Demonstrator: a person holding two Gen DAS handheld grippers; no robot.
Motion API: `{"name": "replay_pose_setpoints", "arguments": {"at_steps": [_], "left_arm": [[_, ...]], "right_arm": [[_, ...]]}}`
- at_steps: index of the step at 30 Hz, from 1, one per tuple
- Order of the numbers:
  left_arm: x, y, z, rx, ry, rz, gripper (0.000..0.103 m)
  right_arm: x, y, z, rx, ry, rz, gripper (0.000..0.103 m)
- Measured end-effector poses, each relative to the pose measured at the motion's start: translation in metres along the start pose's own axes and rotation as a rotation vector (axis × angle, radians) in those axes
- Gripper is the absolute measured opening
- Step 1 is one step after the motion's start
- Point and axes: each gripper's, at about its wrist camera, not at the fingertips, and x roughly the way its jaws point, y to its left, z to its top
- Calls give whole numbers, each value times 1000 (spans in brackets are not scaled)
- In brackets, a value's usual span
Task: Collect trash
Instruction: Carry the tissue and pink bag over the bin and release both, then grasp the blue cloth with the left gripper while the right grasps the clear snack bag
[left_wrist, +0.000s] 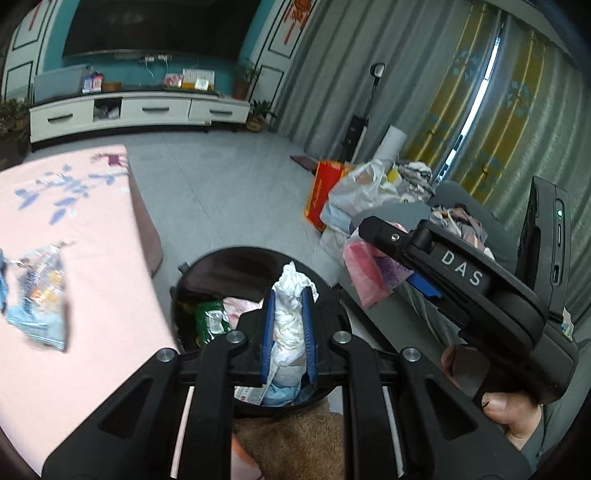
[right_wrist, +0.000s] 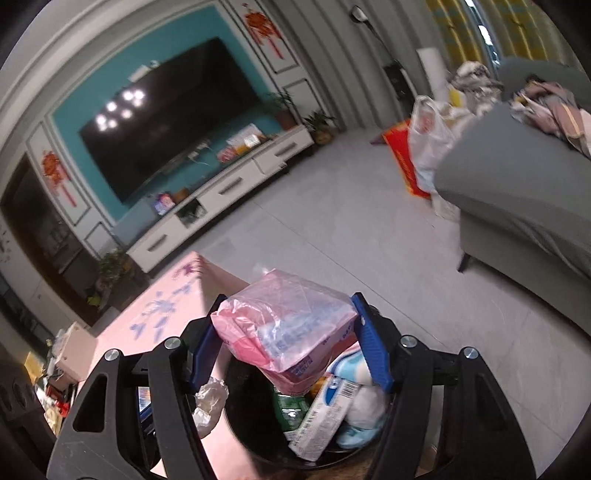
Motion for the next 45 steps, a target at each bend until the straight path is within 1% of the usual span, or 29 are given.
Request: {"name": "replay_pose_setpoints", "arguments": {"at_steps": [6, 12, 15, 17, 18, 19, 20, 21, 22, 23, 25, 27, 28, 30, 31, 35, 37, 40, 45], "left_arm": [[39, 0, -5, -23, 84, -32, 15], [71, 8, -14, -54, 162, -56, 16], [83, 12, -16, -67, 187, -60, 16], [86, 15, -19, -75, 195, -58, 18], [87, 17, -19, -82, 194, -59, 23], [86, 19, -19, -91, 191, -59, 35], [85, 23, -19, -103, 188, -60, 44], [83, 25, -18, -108, 183, -58, 58], [81, 27, -17, -111, 174, -50, 65], [77, 29, -16, -112, 166, -40, 68], [68, 37, -12, -123, 140, -26, 81], [57, 43, -8, -136, 117, -17, 84], [50, 48, -5, -144, 103, -5, 88], [36, 60, 0, -157, 69, 17, 89], [27, 68, 3, -166, 50, 34, 92], [-7, 105, 13, -214, -15, 121, 96], [-26, 134, 19, -249, -46, 186, 97], [-54, 179, 23, -305, -72, 284, 97], [-86, 251, 28, -424, -105, 417, 97]], "right_arm": [[17, -17, 2, 23, 44, -37, 66], [33, -25, 0, 31, 91, -55, 66], [38, -26, 0, 31, 108, -66, 70], [41, -26, -1, 36, 118, -72, 77], [42, -26, -1, 35, 121, -73, 78], [42, -25, -1, 31, 123, -75, 81], [42, -23, -1, 26, 122, -78, 86], [42, -22, -2, 21, 120, -82, 88], [41, -19, -2, 8, 118, -91, 91], [41, -17, -3, -7, 119, -100, 93], [41, -12, -3, -36, 114, -121, 97], [42, -10, -3, -60, 110, -142, 97], [43, -7, -3, -70, 109, -148, 97], [44, -4, -4, -83, 111, -154, 97], [44, -2, -4, -89, 110, -154, 97], [46, 10, -6, -117, 110, -149, 97], [47, 18, -7, -134, 111, -142, 97], [48, 29, -9, -152, 110, -122, 97], [54, 44, -14, -174, 121, -95, 97]]}}
